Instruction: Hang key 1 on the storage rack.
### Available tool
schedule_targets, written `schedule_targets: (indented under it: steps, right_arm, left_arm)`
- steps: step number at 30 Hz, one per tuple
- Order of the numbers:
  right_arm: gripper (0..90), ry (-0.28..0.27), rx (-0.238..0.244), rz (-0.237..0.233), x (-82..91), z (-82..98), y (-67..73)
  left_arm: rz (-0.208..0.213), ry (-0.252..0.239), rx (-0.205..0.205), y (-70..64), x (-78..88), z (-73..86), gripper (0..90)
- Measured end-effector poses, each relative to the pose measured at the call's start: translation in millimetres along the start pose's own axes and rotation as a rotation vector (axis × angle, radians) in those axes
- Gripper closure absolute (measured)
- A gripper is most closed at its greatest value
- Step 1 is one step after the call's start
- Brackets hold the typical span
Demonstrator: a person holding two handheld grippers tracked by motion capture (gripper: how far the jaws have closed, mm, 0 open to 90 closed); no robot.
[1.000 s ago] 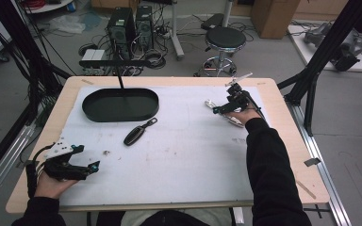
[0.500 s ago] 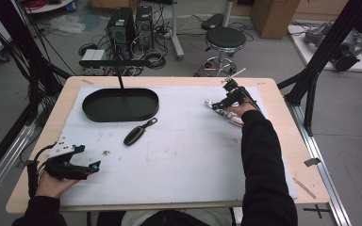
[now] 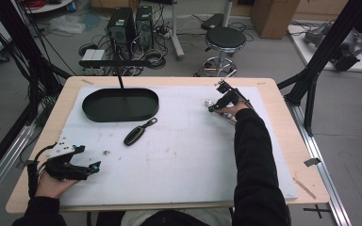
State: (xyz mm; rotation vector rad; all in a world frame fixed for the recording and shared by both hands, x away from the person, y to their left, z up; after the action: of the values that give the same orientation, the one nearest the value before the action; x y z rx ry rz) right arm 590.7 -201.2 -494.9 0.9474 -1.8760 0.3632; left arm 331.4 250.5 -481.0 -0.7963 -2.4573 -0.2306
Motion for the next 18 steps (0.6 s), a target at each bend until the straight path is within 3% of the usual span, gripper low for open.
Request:
schedule_targets:
  steps: [8, 12, 18]
  right_arm:
    - [49.8, 0.007, 0.009, -0.018, -0.4, 0.5, 4.0]
    - [60.9, 0.029, 0.001, 0.033, -2.7, 2.7, 1.3]
    - [74.3, 0.035, 0.004, 0.068, -3.7, 2.9, -0.4]
  left_arm:
    - [-0.002, -0.003, 0.001, 0.2, 0.8, -0.1, 9.1]
    - [-0.003, -0.001, -0.001, -0.1, 0.8, 0.0, 9.1]
    - [-0.003, -0.002, 0.0, 0.0, 1.0, 0.0, 9.1]
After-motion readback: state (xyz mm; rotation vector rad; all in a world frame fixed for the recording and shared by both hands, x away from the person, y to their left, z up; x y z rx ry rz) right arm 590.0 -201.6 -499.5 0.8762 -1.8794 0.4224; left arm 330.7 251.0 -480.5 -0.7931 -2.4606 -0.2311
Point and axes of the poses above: each handheld gripper's, and its own axes: x roughly backward along the jaws, z roughly out of its underside, y roughly to its left, the point moved 9 cm from there along -x, roughly forward along the jaws, and after that the axes turned 4 degrees about -z, right-handed, at the moved point
